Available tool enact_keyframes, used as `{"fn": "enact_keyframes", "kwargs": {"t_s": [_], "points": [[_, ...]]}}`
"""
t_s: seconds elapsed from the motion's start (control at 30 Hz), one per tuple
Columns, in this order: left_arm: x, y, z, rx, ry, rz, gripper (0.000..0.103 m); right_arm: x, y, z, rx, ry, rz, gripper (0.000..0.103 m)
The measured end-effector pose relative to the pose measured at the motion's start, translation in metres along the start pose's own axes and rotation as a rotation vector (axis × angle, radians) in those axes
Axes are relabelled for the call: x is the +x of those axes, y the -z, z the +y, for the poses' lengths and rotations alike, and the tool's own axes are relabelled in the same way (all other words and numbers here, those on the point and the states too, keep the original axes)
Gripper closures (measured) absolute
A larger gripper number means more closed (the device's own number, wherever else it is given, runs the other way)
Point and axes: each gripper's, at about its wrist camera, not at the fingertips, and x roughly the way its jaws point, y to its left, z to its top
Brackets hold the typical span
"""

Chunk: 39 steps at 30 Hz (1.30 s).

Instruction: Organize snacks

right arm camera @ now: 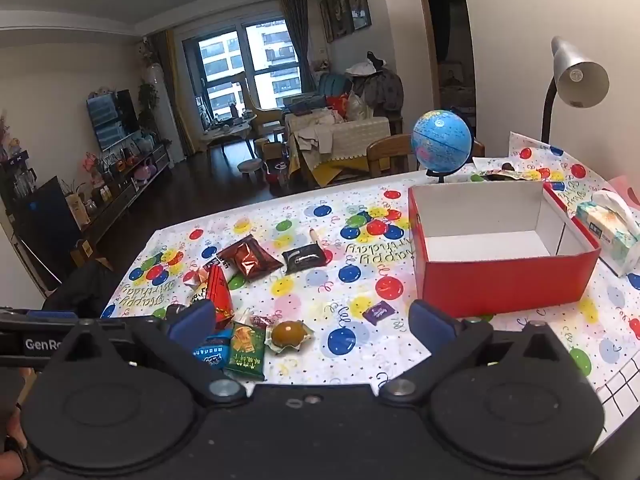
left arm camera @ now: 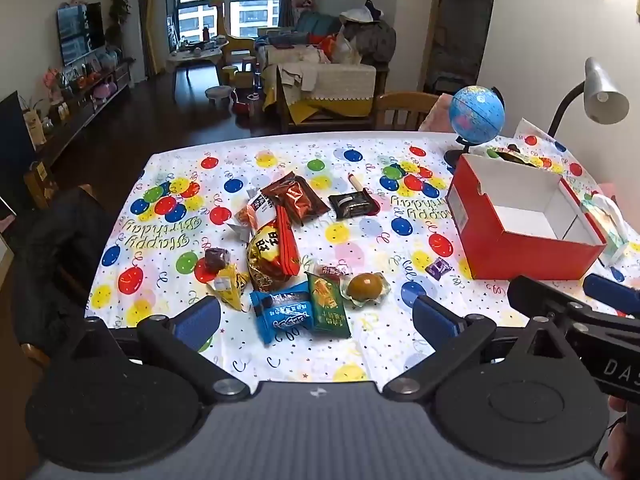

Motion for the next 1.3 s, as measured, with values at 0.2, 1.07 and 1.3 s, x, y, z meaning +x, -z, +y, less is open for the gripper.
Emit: {"fn": "enact_keyframes", "kwargs": {"t_s": [0.2, 1.07, 1.3], "points": [[-0.002, 0.003, 0.001, -0.007, 0.005, 0.019, 0.000, -0.003, 0.000, 0.003, 0.002, -0.010, -0.007, 0.000], [-0.007, 0.001, 0.000, -0.002, 0.031, 0.014, 0.000, -0.014, -0.001, 0.002, 0.003, 0.019, -0.026, 0.000], [-0.010, 0.000, 0.001, 0.006, 0.041, -0.006, 0.000, -0.016, 0.000, 0.005, 0.005, 0.037, -0.044, 0.000]]}}
